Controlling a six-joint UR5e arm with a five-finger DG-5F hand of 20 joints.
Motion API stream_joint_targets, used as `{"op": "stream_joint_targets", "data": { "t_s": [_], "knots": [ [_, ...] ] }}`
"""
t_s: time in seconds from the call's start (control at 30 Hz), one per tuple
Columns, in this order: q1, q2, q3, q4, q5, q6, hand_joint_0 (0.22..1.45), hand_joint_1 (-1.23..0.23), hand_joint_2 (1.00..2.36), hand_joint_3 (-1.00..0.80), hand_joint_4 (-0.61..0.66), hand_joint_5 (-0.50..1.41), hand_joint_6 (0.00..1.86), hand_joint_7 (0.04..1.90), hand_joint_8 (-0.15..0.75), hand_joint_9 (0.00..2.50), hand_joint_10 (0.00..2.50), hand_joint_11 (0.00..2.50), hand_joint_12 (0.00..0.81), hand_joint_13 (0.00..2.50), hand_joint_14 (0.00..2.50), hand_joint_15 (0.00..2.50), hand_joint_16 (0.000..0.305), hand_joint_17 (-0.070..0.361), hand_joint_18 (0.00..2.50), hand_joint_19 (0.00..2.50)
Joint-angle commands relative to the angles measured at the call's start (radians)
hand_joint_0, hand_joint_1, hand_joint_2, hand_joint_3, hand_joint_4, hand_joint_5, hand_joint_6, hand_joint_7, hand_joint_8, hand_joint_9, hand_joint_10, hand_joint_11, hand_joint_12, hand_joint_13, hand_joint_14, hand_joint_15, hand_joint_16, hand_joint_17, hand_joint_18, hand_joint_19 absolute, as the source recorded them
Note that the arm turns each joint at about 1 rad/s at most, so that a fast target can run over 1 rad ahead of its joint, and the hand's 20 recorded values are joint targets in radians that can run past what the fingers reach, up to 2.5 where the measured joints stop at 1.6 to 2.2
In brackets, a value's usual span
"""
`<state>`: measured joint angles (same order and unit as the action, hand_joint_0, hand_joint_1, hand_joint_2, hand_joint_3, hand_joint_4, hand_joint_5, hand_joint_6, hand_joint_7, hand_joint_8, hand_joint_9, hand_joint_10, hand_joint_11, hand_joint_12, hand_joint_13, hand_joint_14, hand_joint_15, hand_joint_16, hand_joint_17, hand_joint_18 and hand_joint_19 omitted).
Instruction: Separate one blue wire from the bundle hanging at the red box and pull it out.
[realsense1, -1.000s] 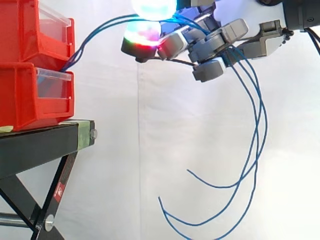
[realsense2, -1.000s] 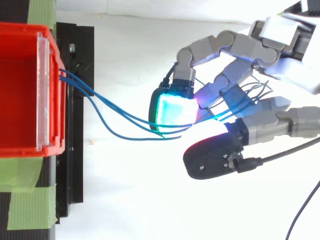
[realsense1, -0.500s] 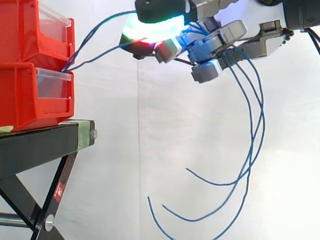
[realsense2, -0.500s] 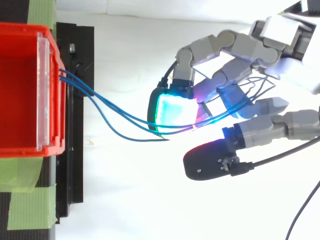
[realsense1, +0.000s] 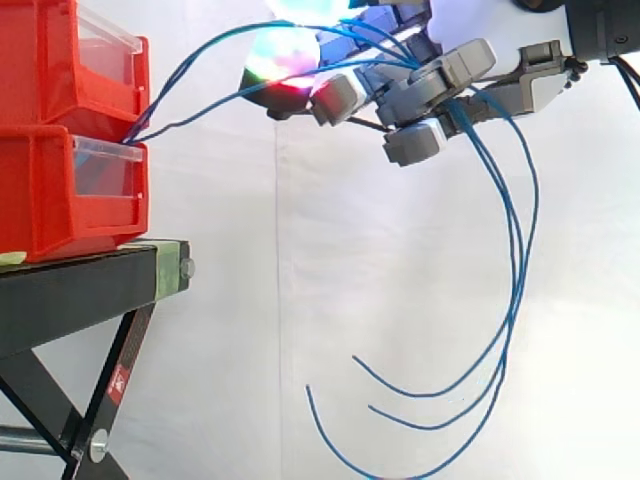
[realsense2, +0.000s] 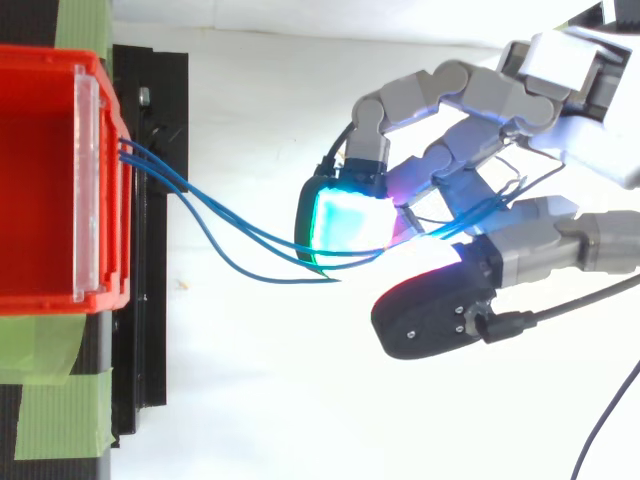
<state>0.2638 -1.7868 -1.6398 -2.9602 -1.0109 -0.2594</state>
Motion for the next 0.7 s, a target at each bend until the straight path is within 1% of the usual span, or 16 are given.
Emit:
{"op": "stream_joint_targets", "data": {
  "t_s": [0.0, 0.03, 0.27, 0.53, 0.6, 0.63, 0.67],
  "knots": [
    [0.0, 0.0, 0.0, 0.0, 0.0, 0.0, 0.59, -0.62, 1.01, -0.41, 0.27, -0.24, 0.83, 1.07, 0.351, 0.97, 0.01, 1.62, 0.352, 1.06, 2.22, 1.03, 0.048, 0.107, 1.02, 1.48],
    [0.0, 0.0, 0.0, 0.0, 0.0, 0.0, 0.59, -0.62, 1.01, -0.4, 0.26, -0.24, 0.83, 1.08, 0.349, 0.97, 0.01, 1.62, 0.343, 1.06, 2.21, 1.03, 0.047, 0.105, 1.02, 1.49],
    [0.0, 0.0, 0.0, 0.0, 0.0, 0.0, 0.64, -0.6, 1.02, -0.31, 0.26, -0.24, 0.83, 1.07, 0.343, 0.99, 0.01, 1.62, 0.347, 1.08, 2.19, 1.04, 0.047, 0.105, 1.04, 1.47],
    [0.0, 0.0, 0.0, -0.002, 0.0, -0.001, 0.66, -0.61, 1.02, -0.21, 0.25, -0.24, 0.84, 1.07, 0.347, 1.0, 0.0, 1.62, 0.349, 1.09, 2.18, 1.06, 0.046, 0.104, 1.04, 1.47],
    [0.0, 0.0, 0.0, 0.001, 0.0, -0.001, 0.66, -0.64, 1.03, -0.18, 0.25, -0.24, 0.84, 1.06, 0.348, 1.0, 0.0, 1.63, 0.348, 1.09, 2.18, 1.06, 0.047, 0.105, 1.04, 1.47],
    [0.0, 0.0, 0.0, 0.001, -0.002, -0.001, 0.66, -0.67, 1.03, -0.16, 0.25, -0.24, 0.84, 1.06, 0.342, 1.0, 0.0, 1.64, 0.356, 1.09, 2.17, 1.08, 0.047, 0.105, 1.04, 1.47],
    [0.0, 0.0, 0.0, 0.001, -0.002, -0.001, 0.67, -0.71, 1.03, -0.15, 0.26, -0.24, 0.84, 1.07, 0.341, 0.99, 0.0, 1.64, 0.349, 1.08, 2.16, 1.09, 0.047, 0.105, 1.04, 1.48]
  ]
}}
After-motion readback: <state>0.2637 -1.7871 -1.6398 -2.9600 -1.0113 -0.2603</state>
